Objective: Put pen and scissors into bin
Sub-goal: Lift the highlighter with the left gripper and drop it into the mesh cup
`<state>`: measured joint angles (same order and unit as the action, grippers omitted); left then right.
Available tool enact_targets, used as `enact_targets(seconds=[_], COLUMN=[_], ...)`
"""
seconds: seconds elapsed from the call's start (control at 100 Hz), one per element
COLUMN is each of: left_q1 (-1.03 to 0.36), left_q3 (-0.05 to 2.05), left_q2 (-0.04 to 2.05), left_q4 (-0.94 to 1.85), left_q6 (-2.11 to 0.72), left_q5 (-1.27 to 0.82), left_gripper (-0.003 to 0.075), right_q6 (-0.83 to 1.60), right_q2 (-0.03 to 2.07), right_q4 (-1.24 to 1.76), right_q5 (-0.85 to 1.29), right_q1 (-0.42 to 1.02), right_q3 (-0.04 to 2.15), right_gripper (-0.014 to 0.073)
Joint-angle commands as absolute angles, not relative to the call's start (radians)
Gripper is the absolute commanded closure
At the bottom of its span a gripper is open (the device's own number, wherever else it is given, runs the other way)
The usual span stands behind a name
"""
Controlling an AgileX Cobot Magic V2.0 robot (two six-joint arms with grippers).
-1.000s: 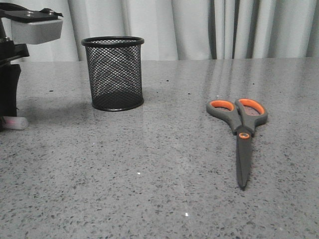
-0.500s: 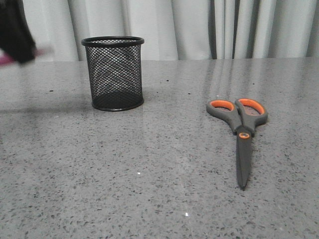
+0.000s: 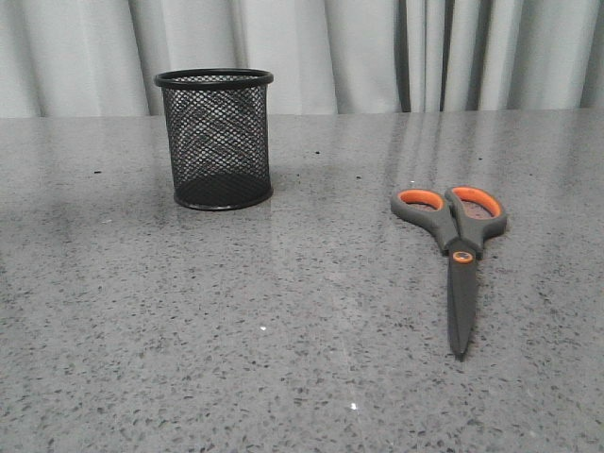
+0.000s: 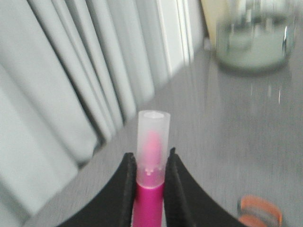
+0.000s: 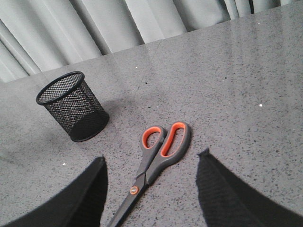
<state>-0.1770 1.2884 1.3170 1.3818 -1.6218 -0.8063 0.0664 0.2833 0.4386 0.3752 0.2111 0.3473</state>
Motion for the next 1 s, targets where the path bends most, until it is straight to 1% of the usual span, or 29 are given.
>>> enact_targets(seconds=[0.0,0.16,0.25,0.52,0.7,0.9,0.95,0.99], left_q1=[-0.178,-0.182,-0.197,-0.209,-0.209,-0.206,-0.205,-0.205], left_q3=[1.298,1.298,1.298,1.298,1.298,1.298,1.298,1.298], left_q2=[1.327,1.443,1.506,1.619,1.658,1.691,1.692,1.692], left_q4=[1.667,1.780,1.787,1.741,1.664,1.644,1.644,1.646], left_q6=[-1.725,-1.752,-1.754,-1.786,-1.786,-1.772,-1.772,-1.772], left_q5=[-0.801,-0.960,-1.003,-1.010,-1.015,-1.014,-1.014,-1.014], left_gripper=[0.0739,0.0739,0.0739,0.0739,0.0739,0.0738,0.0721,0.0676], right_q6=[0.082,0.082,0.082,0.082,0.082,0.082,0.082,0.082], right_q2=[0.300,0.300,0.300,0.300,0.300,0.300,0.300,0.300], right_q4=[0.471,0.476,0.476,0.476,0.476,0.476,0.476,0.476], right_q5=[0.311,0.313,0.313,0.313,0.313,0.309,0.311,0.316], right_q1=[0.211,0.211,0.211,0.211,0.211,0.211,0.211,0.211], right_q3=[0.383,0.383,0.383,0.383,0.383,0.383,0.383,0.383], right_gripper=[0.0216,0.0216,0.0216,0.0216,0.0216,0.0216,0.0216,0.0216])
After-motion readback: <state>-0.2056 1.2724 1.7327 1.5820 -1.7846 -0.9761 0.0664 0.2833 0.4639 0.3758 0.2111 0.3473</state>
